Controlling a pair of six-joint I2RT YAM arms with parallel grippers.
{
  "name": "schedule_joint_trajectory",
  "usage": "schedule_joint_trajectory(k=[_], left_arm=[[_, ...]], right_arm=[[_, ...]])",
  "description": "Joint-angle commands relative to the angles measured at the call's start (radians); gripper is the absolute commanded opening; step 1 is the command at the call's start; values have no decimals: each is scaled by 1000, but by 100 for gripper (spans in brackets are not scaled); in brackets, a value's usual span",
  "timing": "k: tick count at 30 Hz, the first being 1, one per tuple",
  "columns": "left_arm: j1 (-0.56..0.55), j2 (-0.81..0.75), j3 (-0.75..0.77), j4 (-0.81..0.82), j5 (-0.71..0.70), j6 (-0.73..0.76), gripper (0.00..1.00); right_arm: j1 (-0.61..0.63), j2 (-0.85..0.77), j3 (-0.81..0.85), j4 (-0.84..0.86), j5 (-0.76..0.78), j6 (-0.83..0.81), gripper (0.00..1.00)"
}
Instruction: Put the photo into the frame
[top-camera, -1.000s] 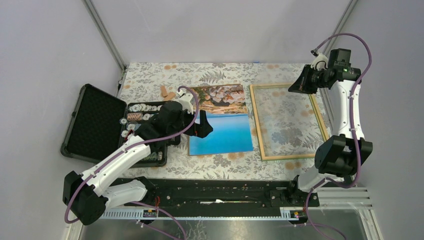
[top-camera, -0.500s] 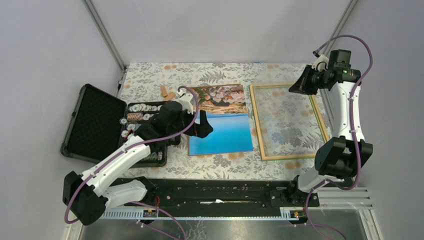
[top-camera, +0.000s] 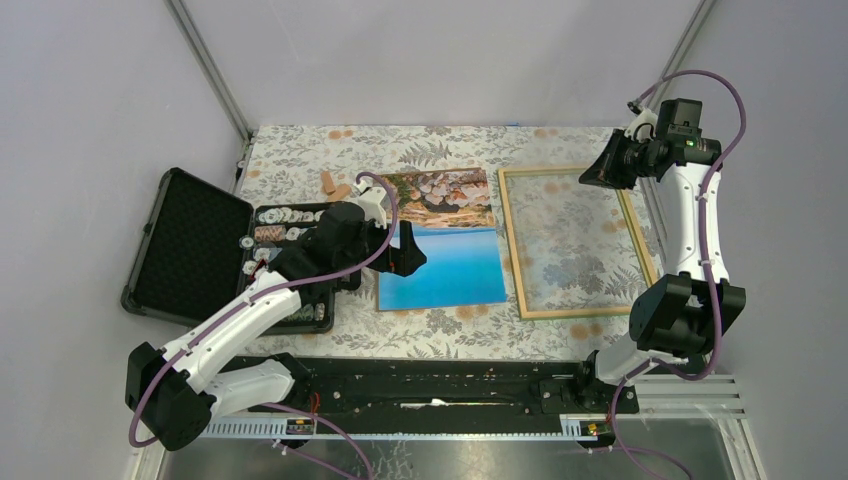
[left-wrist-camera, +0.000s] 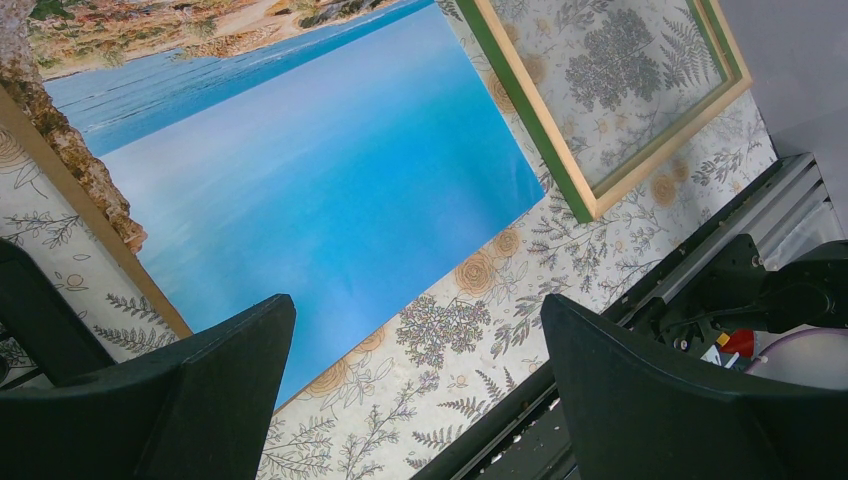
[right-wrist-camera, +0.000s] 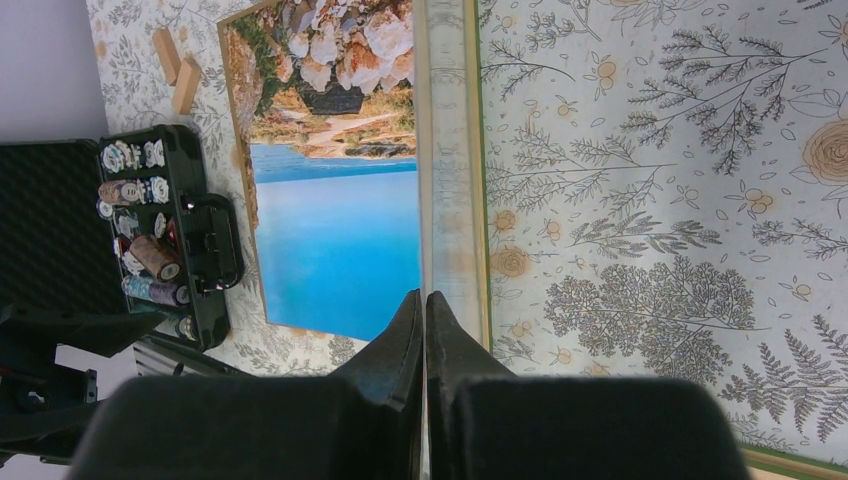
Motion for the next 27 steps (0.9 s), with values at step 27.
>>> schedule_joint_trajectory(k=[27], left_arm=[[7, -31, -10, 45, 16, 6, 99]], right_arm=[[17, -107, -133, 56, 40, 7, 14]])
